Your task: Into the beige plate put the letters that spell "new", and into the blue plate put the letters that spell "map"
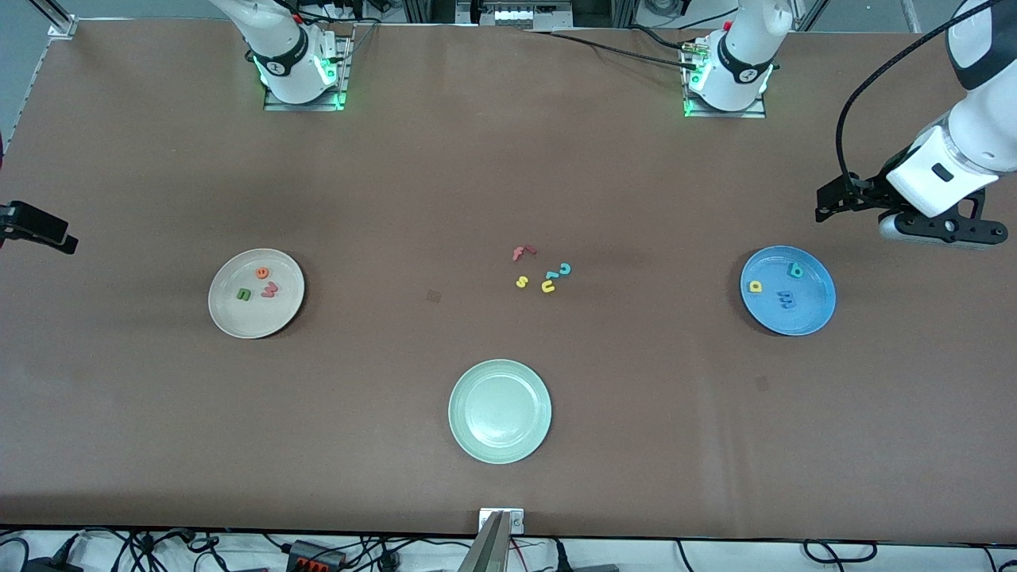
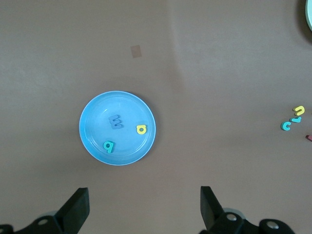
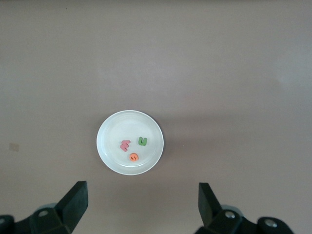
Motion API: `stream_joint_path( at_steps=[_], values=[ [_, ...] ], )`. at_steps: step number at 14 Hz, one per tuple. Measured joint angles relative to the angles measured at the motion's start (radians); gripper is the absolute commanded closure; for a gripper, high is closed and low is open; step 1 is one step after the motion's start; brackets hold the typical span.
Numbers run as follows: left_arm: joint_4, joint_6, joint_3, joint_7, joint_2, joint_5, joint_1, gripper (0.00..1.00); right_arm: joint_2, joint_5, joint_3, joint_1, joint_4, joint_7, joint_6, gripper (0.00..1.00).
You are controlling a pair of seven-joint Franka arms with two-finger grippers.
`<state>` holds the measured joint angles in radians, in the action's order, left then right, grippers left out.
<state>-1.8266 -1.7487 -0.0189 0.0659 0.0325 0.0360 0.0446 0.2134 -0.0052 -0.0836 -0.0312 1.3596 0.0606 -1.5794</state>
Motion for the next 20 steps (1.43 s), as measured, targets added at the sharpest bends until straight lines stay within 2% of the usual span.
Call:
stream_joint_path(
  at_steps=[5,7,20],
  values=[
    [0.000,-0.002,0.002,0.000,0.001,0.000,0.000,0.00,-0.114,-0.013,0.000,-0.001,0.195,0.005,-0.045,0.00],
    [0.000,-0.015,0.018,0.000,0.004,0.000,0.000,0.00,-0.155,-0.014,0.000,-0.001,0.235,0.012,-0.041,0.00],
    [0.024,0.013,0.029,0.024,0.011,0.000,-0.004,0.00,-0.170,-0.027,0.000,-0.002,0.260,0.031,-0.039,0.00]
  ],
)
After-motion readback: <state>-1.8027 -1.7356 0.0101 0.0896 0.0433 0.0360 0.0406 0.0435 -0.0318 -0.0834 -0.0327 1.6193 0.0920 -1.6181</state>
